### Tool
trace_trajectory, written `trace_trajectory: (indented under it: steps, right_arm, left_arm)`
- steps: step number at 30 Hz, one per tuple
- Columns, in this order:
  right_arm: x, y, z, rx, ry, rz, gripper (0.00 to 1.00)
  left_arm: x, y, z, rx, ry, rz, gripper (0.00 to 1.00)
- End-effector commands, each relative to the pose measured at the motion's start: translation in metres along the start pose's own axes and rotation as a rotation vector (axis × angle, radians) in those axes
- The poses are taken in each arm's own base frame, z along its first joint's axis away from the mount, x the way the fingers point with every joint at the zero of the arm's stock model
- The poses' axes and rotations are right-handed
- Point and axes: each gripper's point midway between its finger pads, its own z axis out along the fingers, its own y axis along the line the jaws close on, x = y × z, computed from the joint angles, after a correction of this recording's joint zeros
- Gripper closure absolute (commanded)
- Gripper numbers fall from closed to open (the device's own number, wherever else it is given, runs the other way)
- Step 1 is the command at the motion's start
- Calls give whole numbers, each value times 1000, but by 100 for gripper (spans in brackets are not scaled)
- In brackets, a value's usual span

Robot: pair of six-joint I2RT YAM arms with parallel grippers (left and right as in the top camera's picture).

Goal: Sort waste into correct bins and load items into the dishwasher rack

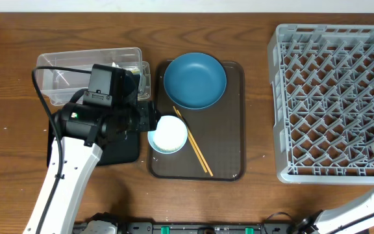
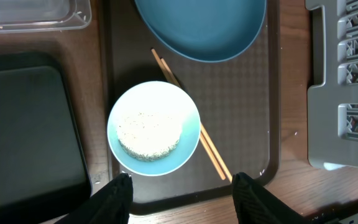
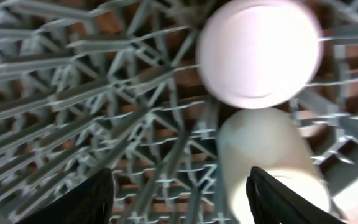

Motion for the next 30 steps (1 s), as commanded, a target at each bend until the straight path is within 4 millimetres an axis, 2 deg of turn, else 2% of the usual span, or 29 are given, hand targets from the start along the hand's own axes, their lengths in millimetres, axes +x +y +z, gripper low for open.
trace_trajectory:
  steps: [1,6,10,15,19,23,27,30]
  right_arm:
    - [1,25,-19,-143,-12,-76,32]
    - [15,64,-53,-257,-60,-198,32]
    - [38,101,-85,-302,-117,-336,31]
    - [91,151,-114,-350,-126,-537,30]
    - [142,177,-115,-312,-66,-684,30]
    - [189,185,-104,-194,0,-824,30]
    - [213,178,-99,-28,6,-873,29]
    - [231,171,-98,64,17,-907,29]
  left_arm:
    - [-4,3,-1,-14,-9,11,45]
    - [-4,3,-1,-14,-9,10,41]
    - [-4,3,-1,-15,-8,10,41]
    - [-3,9,-2,-49,-7,7,41]
    - [-3,13,-2,-73,-9,6,41]
    - [-4,19,-1,-113,-15,3,41]
    - [-3,21,6,-119,8,-1,41]
    - [-2,18,19,-119,44,10,41]
